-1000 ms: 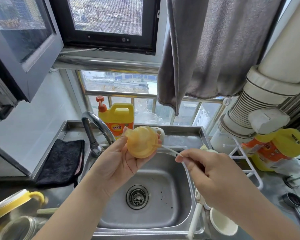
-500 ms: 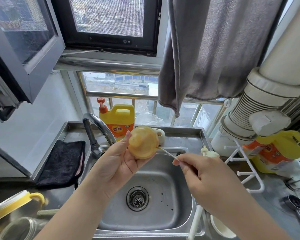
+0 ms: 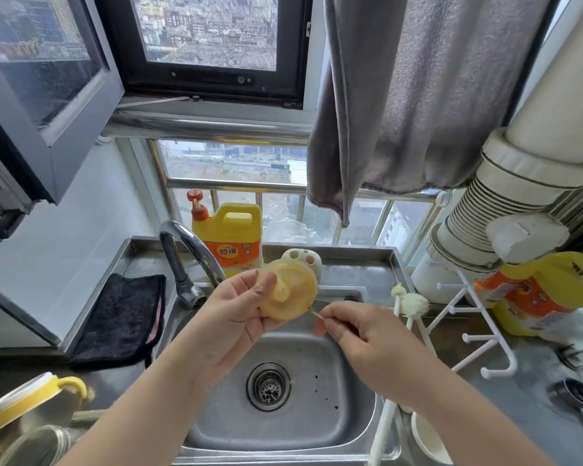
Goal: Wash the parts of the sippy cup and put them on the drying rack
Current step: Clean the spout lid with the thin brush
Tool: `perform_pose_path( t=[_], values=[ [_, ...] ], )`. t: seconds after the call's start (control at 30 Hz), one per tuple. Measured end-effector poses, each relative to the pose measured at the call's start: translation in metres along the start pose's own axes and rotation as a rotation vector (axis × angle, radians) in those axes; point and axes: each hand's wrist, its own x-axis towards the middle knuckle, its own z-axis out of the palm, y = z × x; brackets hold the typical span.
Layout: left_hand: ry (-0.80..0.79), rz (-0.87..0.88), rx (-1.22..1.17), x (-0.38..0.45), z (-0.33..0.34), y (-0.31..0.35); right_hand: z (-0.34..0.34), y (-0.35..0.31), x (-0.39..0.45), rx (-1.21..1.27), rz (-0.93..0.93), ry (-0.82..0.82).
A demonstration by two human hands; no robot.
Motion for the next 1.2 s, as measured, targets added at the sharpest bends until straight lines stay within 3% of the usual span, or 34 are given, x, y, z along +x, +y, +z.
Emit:
perform_pose_path(
  t=[0.13,0.27,0.33,0.5,0.63,0.83,1.07,1.2],
  values=[
    [0.005,0.085,0.182,0.0,-0.001,-0.006,0.008,0.004,0.008,0.103,0.041,0.022],
    [-0.072,0.269,0.64,-0.004,0.002,-0.016,0.015,0.005,0.012,0.286,0.124,0.027],
    [-0.084,0.317,0.735,-0.005,0.002,-0.023,0.015,0.002,0.011,0.41,0.162,0.016],
    [-0.026,0.318,0.517,0.003,-0.007,-0.019,0.017,0.004,0.011,0.568,0.171,-0.027],
    [0.036,0.279,0.438,0.005,-0.009,-0.016,0.011,0.009,0.007,0.306,0.057,0.009],
    [-0.007,0.251,0.497,0.005,-0.006,-0.018,0.003,0.008,0.002,-0.013,-0.001,0.045],
    [-0.046,0.25,0.722,0.0,0.006,-0.019,0.013,0.01,0.014,0.123,0.013,0.12],
    [0.056,0.242,0.567,-0.001,0.002,-0.013,0.012,0.015,0.006,0.066,-0.005,0.096]
  ],
)
